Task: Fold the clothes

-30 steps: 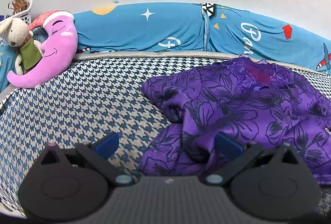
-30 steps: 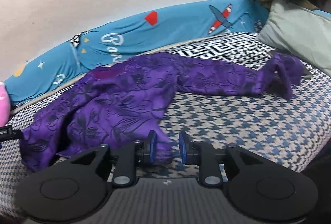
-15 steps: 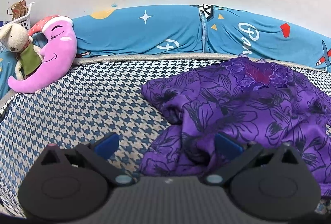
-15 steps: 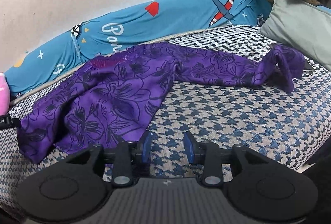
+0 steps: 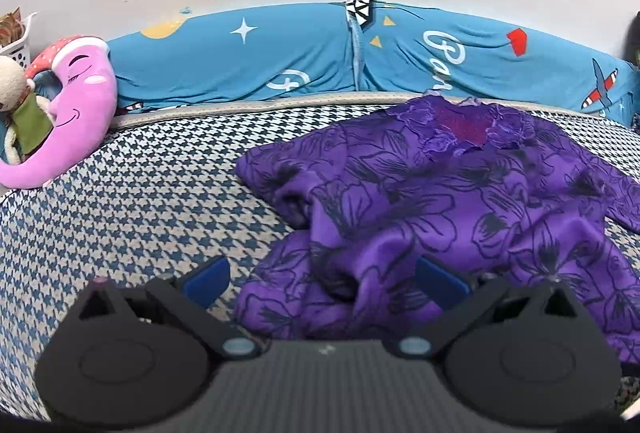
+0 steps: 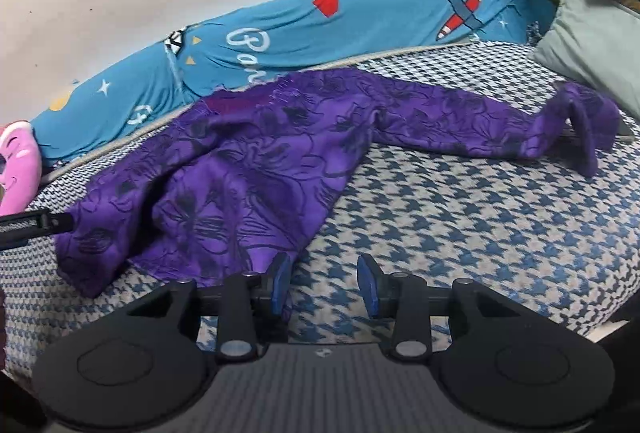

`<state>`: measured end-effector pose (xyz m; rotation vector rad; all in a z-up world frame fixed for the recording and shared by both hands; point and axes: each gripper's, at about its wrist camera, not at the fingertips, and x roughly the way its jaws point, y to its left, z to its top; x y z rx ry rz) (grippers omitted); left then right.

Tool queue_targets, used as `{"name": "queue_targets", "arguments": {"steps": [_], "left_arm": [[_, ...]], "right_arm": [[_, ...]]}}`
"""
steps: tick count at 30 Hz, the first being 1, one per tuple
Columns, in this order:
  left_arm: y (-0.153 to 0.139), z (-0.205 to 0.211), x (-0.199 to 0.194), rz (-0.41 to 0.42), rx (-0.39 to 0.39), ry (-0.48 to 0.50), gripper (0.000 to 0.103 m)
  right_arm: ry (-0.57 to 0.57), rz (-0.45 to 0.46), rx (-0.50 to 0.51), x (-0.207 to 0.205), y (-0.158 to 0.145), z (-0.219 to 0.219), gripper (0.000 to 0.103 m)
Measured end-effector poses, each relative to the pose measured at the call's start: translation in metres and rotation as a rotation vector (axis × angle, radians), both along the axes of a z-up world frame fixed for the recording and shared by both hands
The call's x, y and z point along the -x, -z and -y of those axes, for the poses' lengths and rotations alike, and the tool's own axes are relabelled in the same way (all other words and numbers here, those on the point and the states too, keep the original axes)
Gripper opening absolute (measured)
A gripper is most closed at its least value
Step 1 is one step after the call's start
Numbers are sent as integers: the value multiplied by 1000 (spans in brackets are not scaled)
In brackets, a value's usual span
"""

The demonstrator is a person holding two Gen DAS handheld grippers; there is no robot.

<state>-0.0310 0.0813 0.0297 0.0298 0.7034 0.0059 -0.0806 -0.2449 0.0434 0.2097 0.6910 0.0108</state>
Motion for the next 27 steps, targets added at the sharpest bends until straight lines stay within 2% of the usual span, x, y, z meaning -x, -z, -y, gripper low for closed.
{"name": "queue_targets", "arguments": {"steps": [5,15,22,27], "left_arm": [[2,0,-4,-16,23,-10,103],[1,-3,-7,-22,67,-30,103],[1,-4,-9,-32,91,-36,103],[1,-2,-10,-39,104,-30,103]], "right_arm": [[-30,33,-17,1,-7,-5,43],[-164,80,-43,-7,-18,-25,43],[-196,37,-64,-15,-5,-38,43],[-223,44,-81,-20,-5,-45,43]]}}
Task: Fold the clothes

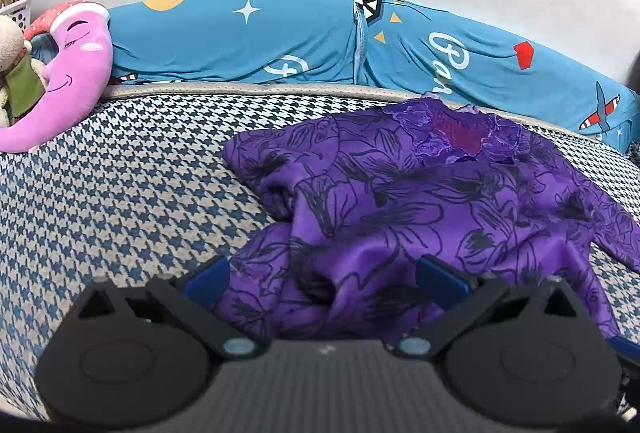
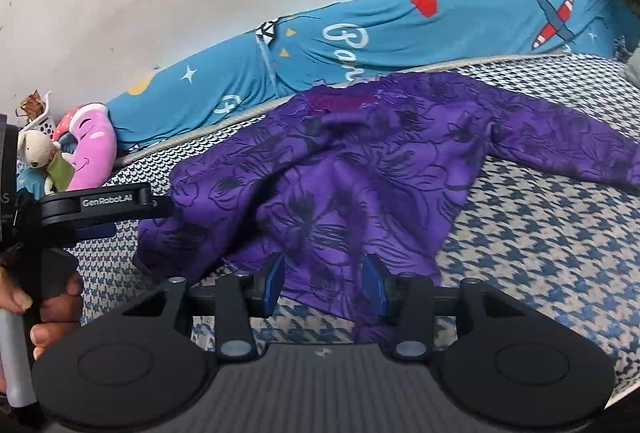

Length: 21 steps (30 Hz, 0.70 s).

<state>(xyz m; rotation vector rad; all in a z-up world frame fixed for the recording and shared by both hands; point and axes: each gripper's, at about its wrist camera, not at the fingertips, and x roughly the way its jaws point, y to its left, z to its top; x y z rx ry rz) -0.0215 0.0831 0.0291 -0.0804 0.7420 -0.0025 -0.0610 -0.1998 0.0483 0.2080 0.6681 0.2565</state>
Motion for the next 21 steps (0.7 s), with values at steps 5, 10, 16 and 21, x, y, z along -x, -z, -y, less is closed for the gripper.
{"name": "queue_targets", "arguments": {"steps": [5,10,16,21], "left_arm": [[1,-1,-3,-8,16,-13,103],[3,-5,-4,-14,20,-29,103],[5,-9,-7,-34,42,-36,103],[3,-9,-5,-30,63,-21,103]], "right_arm": [[-20,-4,-2,-3,3,-6,43],[-41,1,13,-2,7,-9,43],[-50,-19,11,-2,14,-8,43],[-24,7,42,1,12,-8,43]]}}
